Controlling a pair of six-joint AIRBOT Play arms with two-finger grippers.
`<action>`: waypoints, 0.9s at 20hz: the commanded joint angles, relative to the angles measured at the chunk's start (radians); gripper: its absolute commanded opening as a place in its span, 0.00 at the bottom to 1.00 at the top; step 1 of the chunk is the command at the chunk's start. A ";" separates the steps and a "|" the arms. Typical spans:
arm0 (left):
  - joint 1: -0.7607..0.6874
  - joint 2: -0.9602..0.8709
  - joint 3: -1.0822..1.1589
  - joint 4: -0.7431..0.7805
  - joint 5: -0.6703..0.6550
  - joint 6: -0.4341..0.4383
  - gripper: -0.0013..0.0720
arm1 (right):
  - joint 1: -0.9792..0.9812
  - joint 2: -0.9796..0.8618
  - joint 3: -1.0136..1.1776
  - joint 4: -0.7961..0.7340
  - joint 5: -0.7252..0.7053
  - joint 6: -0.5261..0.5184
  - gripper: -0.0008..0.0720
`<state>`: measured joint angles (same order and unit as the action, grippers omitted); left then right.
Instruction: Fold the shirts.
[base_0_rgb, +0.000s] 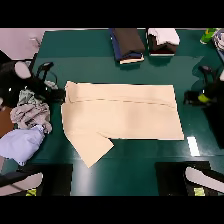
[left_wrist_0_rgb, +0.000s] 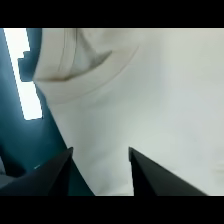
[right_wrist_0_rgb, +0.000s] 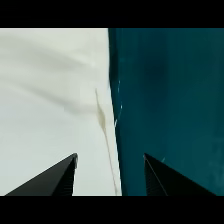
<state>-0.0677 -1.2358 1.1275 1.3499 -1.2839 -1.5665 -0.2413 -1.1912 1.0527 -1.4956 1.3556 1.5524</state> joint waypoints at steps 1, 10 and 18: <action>0.000 0.180 -0.235 -0.017 0.048 -0.054 0.60 | -0.090 0.123 -0.276 0.008 0.005 -0.011 0.69; 0.000 0.247 -0.383 -0.031 0.076 -0.057 0.60 | -0.069 0.177 -0.508 0.090 -0.105 -0.017 0.66; 0.000 0.248 -0.431 -0.032 -0.006 -0.079 0.60 | 0.076 0.177 -0.508 0.087 -0.130 -0.016 0.04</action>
<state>-0.0677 -0.9890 0.7258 1.3186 -1.2560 -1.6306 -0.2035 -1.0134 0.5495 -1.4120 1.2449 1.5352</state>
